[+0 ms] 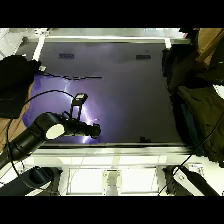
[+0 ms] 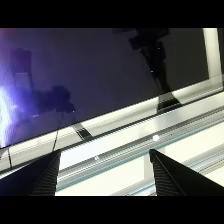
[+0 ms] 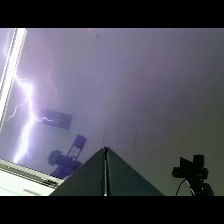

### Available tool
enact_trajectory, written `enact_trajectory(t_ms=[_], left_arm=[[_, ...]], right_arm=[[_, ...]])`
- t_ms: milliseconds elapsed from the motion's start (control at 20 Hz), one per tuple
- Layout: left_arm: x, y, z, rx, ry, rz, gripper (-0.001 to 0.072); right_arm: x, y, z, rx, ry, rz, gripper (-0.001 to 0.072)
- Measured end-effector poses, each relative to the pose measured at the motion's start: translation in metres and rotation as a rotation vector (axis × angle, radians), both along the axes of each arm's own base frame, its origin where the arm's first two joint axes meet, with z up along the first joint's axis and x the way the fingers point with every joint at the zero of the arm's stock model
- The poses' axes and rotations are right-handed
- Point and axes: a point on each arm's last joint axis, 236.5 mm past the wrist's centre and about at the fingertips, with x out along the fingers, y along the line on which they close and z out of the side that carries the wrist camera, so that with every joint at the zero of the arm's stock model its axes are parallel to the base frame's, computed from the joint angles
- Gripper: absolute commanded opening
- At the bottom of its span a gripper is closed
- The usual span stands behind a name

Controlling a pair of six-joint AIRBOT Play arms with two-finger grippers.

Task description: Fold the clothes and pants, and hang the long-sleeved shirts on hangers.

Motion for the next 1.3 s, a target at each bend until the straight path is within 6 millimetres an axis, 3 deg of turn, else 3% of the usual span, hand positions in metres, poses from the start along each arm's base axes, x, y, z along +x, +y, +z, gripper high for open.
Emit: enact_trajectory(t_ms=[550, 800, 950, 1000, 1150, 1300], left_arm=[[0.001, -0.001, 0.0, -0.002, -0.002, 0.001, 0.0627], [0.015, -0.004, -0.001, -0.005, -0.05, 0.008, 0.0627], [0.028, 0.005, -0.006, 0.06, -0.109, -0.017, 0.0616], [0.036, 0.014, -0.008, 0.112, -0.153, -0.042, 0.055], [0.076, 0.067, -0.006, 0.328, -0.293, -0.028, 0.054], [0.121, 0.159, 0.009, 0.536, -0.372, 0.167, 0.0539]], right_arm=[[-0.003, 0.0, -0.002, -0.005, 0.014, 0.004, 0.0005], [-0.004, -0.001, -0.004, -0.009, 0.02, 0.002, 0.0005], [-0.003, -0.003, -0.005, -0.016, 0.023, -0.004, 0.0005], [-0.003, -0.004, -0.005, -0.018, 0.023, -0.006, 0.0005], [-0.003, -0.004, -0.005, -0.02, 0.024, -0.008, 0.0005], [-0.002, -0.005, -0.005, -0.021, 0.02, -0.011, 0.0005]])
